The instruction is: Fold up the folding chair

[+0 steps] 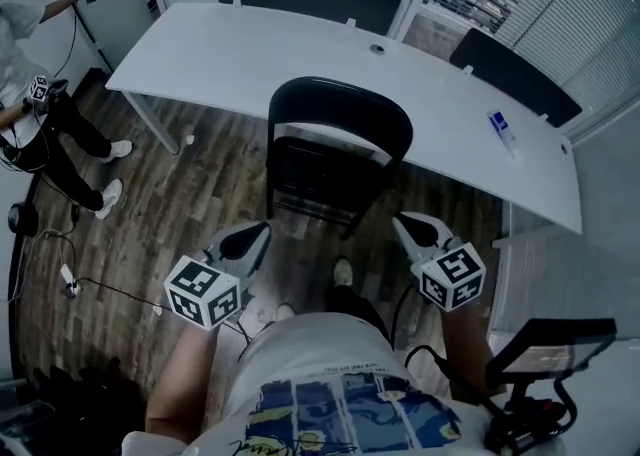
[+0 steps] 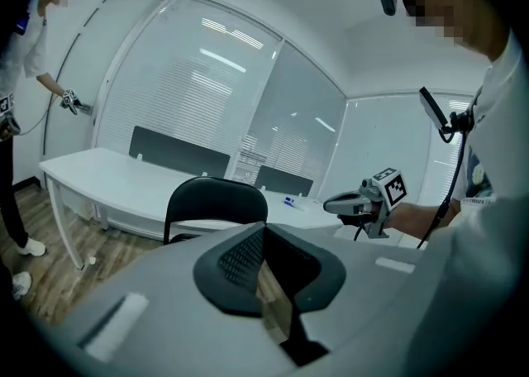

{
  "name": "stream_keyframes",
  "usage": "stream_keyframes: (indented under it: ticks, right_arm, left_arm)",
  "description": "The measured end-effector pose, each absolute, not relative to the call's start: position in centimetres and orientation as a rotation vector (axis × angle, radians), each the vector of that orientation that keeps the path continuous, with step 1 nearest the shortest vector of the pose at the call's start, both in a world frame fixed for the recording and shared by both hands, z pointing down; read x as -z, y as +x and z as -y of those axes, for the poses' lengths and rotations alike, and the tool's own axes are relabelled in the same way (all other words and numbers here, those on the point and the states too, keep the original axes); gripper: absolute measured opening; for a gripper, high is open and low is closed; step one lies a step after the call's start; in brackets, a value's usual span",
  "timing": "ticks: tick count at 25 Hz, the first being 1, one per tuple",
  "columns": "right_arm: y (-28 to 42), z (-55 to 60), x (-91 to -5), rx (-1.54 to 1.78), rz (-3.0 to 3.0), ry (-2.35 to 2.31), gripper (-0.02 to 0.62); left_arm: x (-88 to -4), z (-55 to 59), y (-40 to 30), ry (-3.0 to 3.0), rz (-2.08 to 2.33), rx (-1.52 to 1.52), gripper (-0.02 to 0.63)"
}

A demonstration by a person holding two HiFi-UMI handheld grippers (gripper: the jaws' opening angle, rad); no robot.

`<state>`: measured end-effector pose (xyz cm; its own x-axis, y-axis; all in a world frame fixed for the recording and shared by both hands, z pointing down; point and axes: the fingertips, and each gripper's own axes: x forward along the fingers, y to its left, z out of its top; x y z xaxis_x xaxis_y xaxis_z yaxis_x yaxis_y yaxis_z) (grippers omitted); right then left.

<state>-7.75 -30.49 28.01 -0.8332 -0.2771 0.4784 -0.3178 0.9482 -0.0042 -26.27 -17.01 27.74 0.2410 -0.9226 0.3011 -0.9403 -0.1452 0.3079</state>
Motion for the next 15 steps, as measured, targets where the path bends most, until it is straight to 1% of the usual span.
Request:
stream_keyframes:
  ticks: [2,7,12,15]
  right_arm:
    - [-7.5,28.7,-28.2,-0.123,2.6,0.424,0.003]
    - [-6.3,19.6,-27.2,-0.109,2.582,0.484,0.003]
    - [-5.7,17.7,-27.5,-0.148,2.619,0.467,0.003]
    - [-3.6,16.5,-27.4,-0.134,2.614,0.479,0.003]
  left_arm:
    - [-27.9,16.9,-25.3,2.11,1.668,-0.076,0.002]
    - [-27.5,10.7,-23.1,2.188,1.582,-0.115,0.002]
    - [-28.1,10.6,-21.6,2.209,1.543,-0.138,0.003]
    - [-28.1,10.3,-19.5,2.223,1.508,-0.133,0.003]
